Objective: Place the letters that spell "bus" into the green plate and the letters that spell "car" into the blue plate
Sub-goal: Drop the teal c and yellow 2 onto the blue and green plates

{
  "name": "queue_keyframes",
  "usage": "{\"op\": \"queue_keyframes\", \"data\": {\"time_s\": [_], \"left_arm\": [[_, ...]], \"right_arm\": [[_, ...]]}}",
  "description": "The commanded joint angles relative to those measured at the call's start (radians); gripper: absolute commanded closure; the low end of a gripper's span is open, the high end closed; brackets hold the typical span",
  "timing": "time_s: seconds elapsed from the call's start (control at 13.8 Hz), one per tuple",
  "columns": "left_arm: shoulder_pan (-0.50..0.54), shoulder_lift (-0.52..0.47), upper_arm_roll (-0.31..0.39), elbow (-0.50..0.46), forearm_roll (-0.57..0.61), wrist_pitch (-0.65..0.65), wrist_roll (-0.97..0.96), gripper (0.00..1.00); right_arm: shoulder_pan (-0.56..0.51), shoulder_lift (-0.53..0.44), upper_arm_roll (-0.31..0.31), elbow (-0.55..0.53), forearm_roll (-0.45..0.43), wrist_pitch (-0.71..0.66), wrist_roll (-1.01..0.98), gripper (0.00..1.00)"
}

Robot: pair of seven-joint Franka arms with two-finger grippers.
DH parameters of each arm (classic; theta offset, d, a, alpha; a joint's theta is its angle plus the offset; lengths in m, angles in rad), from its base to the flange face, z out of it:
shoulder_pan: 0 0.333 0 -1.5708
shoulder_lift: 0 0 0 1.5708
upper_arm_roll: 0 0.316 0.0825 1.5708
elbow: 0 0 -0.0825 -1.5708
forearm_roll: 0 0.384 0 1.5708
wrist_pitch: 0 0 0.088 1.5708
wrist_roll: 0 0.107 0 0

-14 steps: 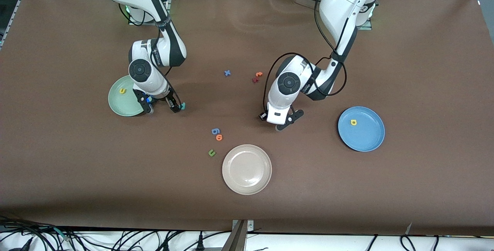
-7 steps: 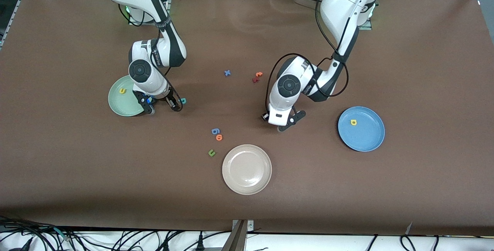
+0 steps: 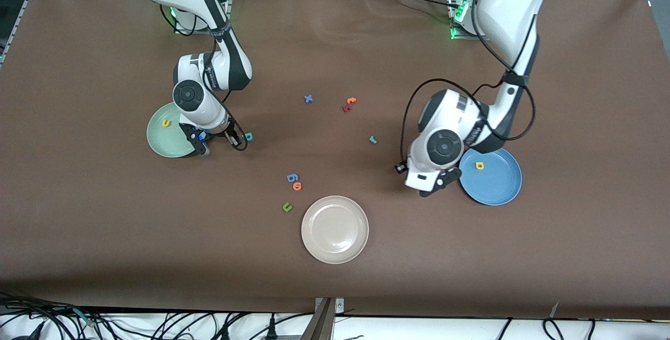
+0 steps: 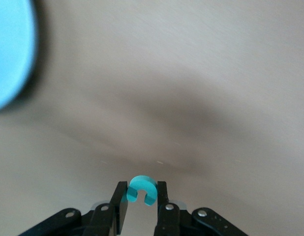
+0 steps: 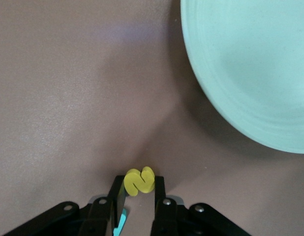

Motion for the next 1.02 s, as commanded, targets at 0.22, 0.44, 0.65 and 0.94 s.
{"op": "queue_keyframes", "data": {"time_s": [0.22, 0.44, 0.65, 0.94], "left_arm": [[0.141, -0.023, -0.007, -0.012, 0.083, -0.061, 0.173, 0.82], [0.218, -0.023, -0.006, -0.012, 0.090, -0.062, 0.260, 0.84], [0.263, -0.007, -0.006, -0.011, 0.124, -0.058, 0.331, 0.84], [0.307, 0.019, -0.006, -0.006, 0.181, -0.052, 0.413, 0.01]], "right_arm": [[-0.005, -0.028, -0.001, 0.003, 0.024, -0.052, -0.042, 0.86], [-0.003, -0.097, -0.072, 0.037, 0.024, -0.202, -0.135, 0.86], [-0.003, -0.148, -0.177, 0.049, 0.019, -0.359, -0.289, 0.85], [-0.003, -0.137, -0.318, 0.038, 0.013, -0.400, -0.533, 0.83]]}}
